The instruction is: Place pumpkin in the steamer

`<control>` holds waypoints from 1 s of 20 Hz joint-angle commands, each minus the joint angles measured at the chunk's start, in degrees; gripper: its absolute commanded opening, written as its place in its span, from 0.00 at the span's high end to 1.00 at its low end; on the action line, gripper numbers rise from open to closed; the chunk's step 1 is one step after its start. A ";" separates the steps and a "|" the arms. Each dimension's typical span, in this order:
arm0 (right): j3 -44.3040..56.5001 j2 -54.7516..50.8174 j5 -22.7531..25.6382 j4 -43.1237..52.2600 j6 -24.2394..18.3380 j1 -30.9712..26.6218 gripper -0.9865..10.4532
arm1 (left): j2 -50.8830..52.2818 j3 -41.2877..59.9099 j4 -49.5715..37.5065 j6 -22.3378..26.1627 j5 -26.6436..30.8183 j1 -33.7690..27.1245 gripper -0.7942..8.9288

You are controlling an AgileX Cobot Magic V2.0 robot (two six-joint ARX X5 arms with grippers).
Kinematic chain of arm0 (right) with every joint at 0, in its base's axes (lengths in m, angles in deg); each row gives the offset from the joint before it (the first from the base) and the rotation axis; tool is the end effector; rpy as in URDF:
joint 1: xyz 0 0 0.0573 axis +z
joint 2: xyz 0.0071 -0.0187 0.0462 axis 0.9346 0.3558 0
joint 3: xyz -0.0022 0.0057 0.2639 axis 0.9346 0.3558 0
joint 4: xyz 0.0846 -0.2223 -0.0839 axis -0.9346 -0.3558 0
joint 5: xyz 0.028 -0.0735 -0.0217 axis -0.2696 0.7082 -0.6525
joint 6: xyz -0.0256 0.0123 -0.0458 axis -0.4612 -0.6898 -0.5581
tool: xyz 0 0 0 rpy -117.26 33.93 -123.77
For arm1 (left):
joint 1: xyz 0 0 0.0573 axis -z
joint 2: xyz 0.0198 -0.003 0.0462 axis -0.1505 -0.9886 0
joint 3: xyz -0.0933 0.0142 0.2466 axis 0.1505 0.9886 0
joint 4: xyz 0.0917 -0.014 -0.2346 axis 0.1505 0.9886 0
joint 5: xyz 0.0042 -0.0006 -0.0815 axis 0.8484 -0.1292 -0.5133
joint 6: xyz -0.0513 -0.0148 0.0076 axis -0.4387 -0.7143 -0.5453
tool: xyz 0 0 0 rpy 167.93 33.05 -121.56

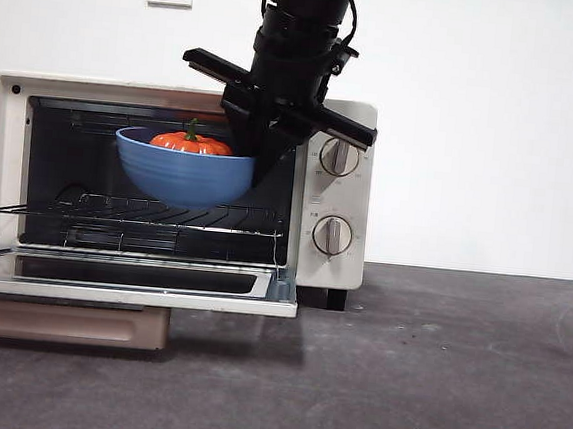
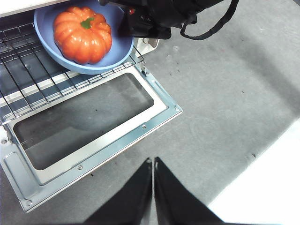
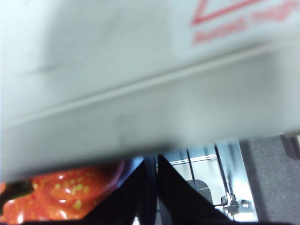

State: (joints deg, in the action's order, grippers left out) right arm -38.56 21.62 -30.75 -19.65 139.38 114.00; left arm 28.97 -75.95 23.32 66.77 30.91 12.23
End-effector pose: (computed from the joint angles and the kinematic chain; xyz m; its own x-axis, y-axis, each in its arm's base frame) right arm 0.3039 0.2938 0.2644 0.5719 0.2800 -0.7710 0.1871 0.8706 0.4550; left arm 0.0847 -0.0427 0.3634 0.5613 -0.5739 -0.5963 0.6037 0.7768 -0.1793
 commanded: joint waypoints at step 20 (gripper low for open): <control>-1.66 1.22 1.75 2.69 -1.44 1.53 0.75 | -0.20 -0.44 0.04 0.98 -0.07 0.26 0.90</control>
State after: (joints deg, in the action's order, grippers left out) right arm -38.65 22.78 -29.31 -17.51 138.81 114.92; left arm 29.01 -75.95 23.72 66.77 30.91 12.23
